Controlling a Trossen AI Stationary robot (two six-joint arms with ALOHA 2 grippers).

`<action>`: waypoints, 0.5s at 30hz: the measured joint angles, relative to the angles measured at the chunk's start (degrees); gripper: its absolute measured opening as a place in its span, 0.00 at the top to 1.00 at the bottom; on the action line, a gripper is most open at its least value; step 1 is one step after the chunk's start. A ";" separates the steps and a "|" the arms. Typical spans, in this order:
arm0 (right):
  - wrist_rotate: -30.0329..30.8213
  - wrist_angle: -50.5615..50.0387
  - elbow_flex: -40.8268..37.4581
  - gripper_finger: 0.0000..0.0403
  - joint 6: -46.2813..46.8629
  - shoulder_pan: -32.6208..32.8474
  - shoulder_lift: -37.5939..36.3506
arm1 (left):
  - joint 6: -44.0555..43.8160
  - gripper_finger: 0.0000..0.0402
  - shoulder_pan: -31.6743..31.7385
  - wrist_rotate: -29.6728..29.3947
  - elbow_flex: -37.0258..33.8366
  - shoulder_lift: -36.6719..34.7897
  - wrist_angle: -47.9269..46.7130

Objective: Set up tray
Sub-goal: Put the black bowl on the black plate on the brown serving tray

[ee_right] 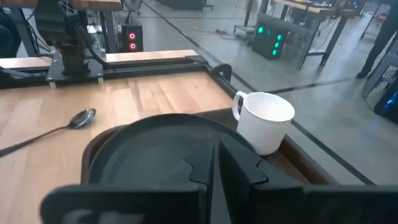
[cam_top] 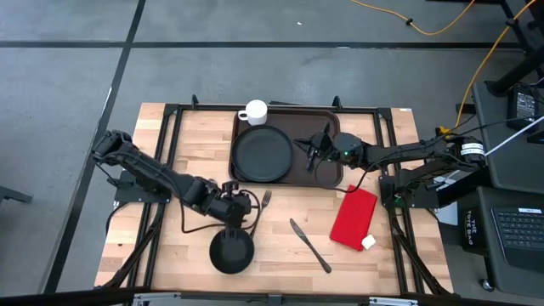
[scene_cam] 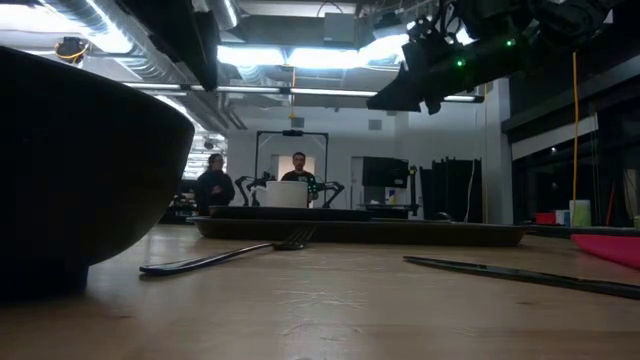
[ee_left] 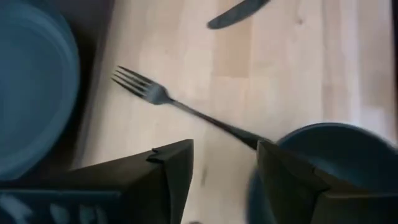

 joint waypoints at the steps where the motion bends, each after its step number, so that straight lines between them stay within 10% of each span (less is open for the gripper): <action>1: -0.01 0.04 0.00 0.93 0.28 0.00 0.00 | -0.89 0.58 -0.69 -0.11 0.00 0.00 0.53; 15: -0.10 0.23 0.00 0.93 2.96 0.91 0.00 | -7.16 0.58 -8.40 -0.44 9.73 10.42 2.11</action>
